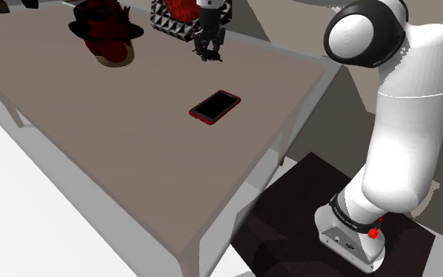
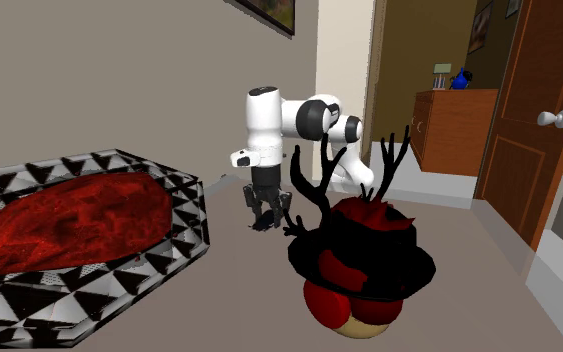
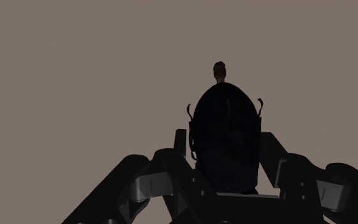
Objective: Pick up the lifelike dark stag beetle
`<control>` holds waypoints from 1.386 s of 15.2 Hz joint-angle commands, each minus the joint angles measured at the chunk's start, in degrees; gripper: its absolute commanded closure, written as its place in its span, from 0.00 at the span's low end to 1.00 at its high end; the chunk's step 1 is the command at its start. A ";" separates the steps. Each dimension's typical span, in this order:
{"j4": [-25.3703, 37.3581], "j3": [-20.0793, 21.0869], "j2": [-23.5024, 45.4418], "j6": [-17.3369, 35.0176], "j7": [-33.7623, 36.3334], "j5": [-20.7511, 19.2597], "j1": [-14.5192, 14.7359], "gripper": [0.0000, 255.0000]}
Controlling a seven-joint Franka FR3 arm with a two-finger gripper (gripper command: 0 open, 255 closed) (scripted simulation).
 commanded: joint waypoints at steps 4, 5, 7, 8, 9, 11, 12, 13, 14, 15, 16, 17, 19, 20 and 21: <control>0.20 0.09 0.29 -0.14 0.00 0.14 0.09 1.00; -0.09 0.08 0.15 0.02 -0.04 0.14 0.06 1.00; -0.53 0.09 0.02 0.31 0.02 0.15 0.09 1.00; 0.62 0.09 0.26 -0.60 0.02 0.14 0.10 1.00; 1.80 0.09 0.51 -1.52 0.02 0.13 0.12 1.00; 4.43 0.09 1.19 -3.48 0.03 0.11 0.16 1.00; 5.82 0.09 1.57 -4.49 0.04 0.09 0.18 1.00; 7.29 0.09 2.00 -5.53 0.04 0.08 0.21 1.00; 8.84 0.09 2.47 -6.61 0.04 0.07 0.23 1.00; 10.49 0.09 3.00 -7.73 0.05 0.05 0.26 1.00; 12.26 0.09 3.60 -8.90 0.05 0.03 0.29 1.00; 14.17 0.09 4.28 -10.13 0.06 0.01 0.33 1.00; 18.56 0.08 5.95 -12.85 0.06 -0.05 0.42 1.00; 21.18 0.07 7.02 -14.39 0.06 -0.08 0.47 1.00; 24.26 0.06 8.35 -16.15 0.06 -0.12 0.54 1.00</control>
